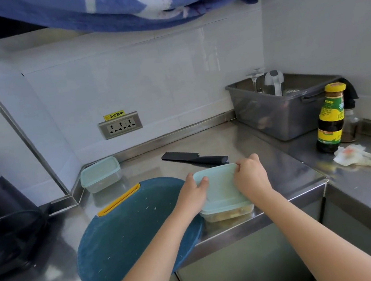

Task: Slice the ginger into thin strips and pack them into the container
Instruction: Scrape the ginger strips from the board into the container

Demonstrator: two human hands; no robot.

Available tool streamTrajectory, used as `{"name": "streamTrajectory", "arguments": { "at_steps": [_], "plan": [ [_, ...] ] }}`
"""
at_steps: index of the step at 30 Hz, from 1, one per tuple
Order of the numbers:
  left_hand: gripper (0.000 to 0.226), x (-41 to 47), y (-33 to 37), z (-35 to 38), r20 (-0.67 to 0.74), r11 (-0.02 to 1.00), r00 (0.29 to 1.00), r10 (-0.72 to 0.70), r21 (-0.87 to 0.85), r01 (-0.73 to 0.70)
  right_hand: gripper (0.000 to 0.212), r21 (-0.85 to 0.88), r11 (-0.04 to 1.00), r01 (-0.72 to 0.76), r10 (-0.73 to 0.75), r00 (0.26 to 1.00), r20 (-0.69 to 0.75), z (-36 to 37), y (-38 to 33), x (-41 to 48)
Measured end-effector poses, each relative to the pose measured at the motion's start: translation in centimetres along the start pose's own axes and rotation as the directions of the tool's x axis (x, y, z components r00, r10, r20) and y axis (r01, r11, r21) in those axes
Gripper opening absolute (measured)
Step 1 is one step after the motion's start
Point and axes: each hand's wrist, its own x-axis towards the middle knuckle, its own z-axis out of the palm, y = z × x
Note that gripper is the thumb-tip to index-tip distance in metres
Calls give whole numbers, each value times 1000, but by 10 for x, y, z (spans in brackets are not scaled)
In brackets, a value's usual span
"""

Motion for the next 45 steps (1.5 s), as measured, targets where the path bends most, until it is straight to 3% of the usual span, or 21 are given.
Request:
{"name": "streamTrajectory", "arguments": {
  "at_steps": [6,12,15,24,30,35,38,41,45],
  "plan": [
    [41,14,-8,4,-65,999,998,-3,31,5,28,-24,999,29,-26,995,101,11,8,8],
    [40,23,-11,11,-118,1000,993,-20,-9,19,40,-52,998,-31,42,975,217,11,11,28],
    [37,23,-14,12,-156,998,988,-18,-58,9,25,-96,995,-23,52,949,310,15,14,35],
    [29,46,-10,12,-251,988,967,41,153,-2,46,-75,996,-41,59,965,254,20,16,39],
    [40,36,-12,11,-326,999,945,0,-38,-13,49,40,990,-132,121,972,200,18,14,32],
    [43,28,-2,1,-257,993,964,-65,-109,38,49,124,967,-221,199,966,167,7,5,17],
    [35,19,10,-8,-115,953,970,-215,-240,183,51,177,951,-253,226,961,158,5,1,14],
    [54,7,13,-20,77,841,933,-351,-413,350,48,254,947,-198,173,978,118,2,-12,11],
    [63,1,6,-30,-66,814,926,-371,-503,290,50,366,926,-89,88,996,21,-7,-43,6]
  ]
}}
